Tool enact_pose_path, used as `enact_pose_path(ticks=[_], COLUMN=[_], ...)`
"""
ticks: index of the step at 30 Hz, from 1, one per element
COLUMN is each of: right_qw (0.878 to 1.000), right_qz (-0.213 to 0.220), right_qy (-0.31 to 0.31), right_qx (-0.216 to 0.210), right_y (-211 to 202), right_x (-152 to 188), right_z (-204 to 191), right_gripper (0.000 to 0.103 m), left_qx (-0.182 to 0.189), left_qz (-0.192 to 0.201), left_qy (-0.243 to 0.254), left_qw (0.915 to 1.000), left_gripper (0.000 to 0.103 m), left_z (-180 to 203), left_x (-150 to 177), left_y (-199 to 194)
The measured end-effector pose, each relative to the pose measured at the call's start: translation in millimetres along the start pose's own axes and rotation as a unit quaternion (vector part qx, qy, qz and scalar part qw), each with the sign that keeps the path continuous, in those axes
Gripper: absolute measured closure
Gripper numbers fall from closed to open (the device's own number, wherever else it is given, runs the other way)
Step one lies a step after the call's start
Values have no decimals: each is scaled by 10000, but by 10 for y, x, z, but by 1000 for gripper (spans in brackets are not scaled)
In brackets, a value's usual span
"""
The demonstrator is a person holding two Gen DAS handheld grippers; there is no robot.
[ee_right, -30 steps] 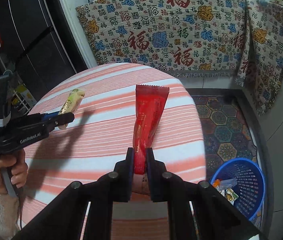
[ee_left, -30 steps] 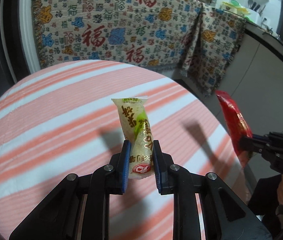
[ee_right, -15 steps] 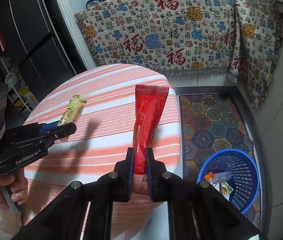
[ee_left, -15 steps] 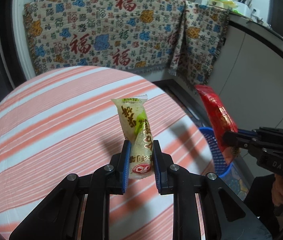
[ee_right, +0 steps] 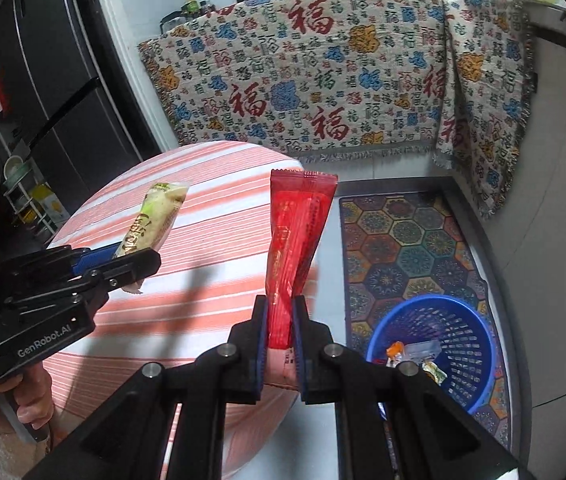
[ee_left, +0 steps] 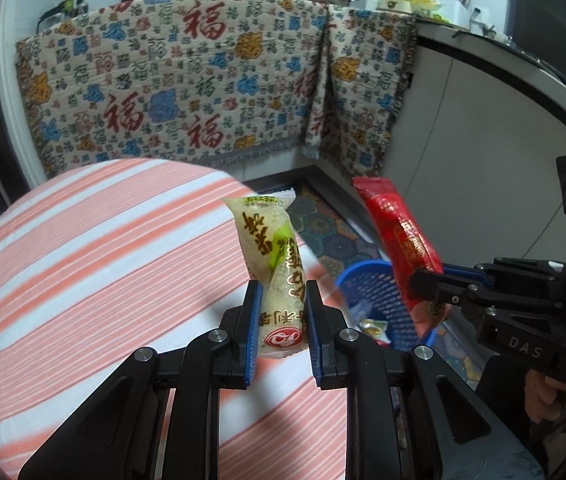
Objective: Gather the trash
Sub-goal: 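Carry the snack bar wrapper and stick pack over the blue basket with both tools, then open both tools to drop the snack bar wrapper and stick pack into the basket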
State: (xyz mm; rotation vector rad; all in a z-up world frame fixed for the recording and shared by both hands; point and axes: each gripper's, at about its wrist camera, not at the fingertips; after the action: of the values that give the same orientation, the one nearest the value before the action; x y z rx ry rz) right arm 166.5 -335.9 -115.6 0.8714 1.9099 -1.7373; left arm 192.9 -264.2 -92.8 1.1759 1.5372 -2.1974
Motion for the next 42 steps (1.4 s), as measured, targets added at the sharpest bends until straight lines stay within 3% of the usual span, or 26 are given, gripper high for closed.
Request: enact_pose_path(ticks=[11, 20, 26, 39, 42], right_qw=[9982, 9927, 9899, 9875, 9868], right_qz=[42, -269, -448, -726, -823], right_qy=[331, 779, 1068, 1298, 1306], right_qx=[492, 881, 814, 513, 495], right_y=[-182, -109, 116, 692, 853], right_x=[171, 428, 622, 858, 908], right_z=[690, 1533, 1923, 2425, 2486], right_gripper=[91, 91, 91, 91, 90], left_qx=[456, 1076, 1295, 1253, 1202], left_qz=[-158, -562, -834, -1365, -1437], left_qy=[234, 365, 359, 373, 343], left_qw=[9986, 9919, 9874, 9820, 9817], left_gripper=[83, 83, 83, 82, 74], left_z=[482, 1045, 1269, 1376, 1370], left_x=[-128, -170, -71, 159, 175], left_y=[269, 850, 1288, 2070, 2179])
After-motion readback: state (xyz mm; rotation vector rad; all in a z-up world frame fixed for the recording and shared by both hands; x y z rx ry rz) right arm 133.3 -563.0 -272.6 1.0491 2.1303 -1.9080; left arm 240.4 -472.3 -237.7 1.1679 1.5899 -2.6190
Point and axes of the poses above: each gripper's, at about its wrist camera, not at the fingertips, and y roughly the way its jaws point, z to its right, x to its underside, and after that the axes turned 5 degrees about -y, right-handed
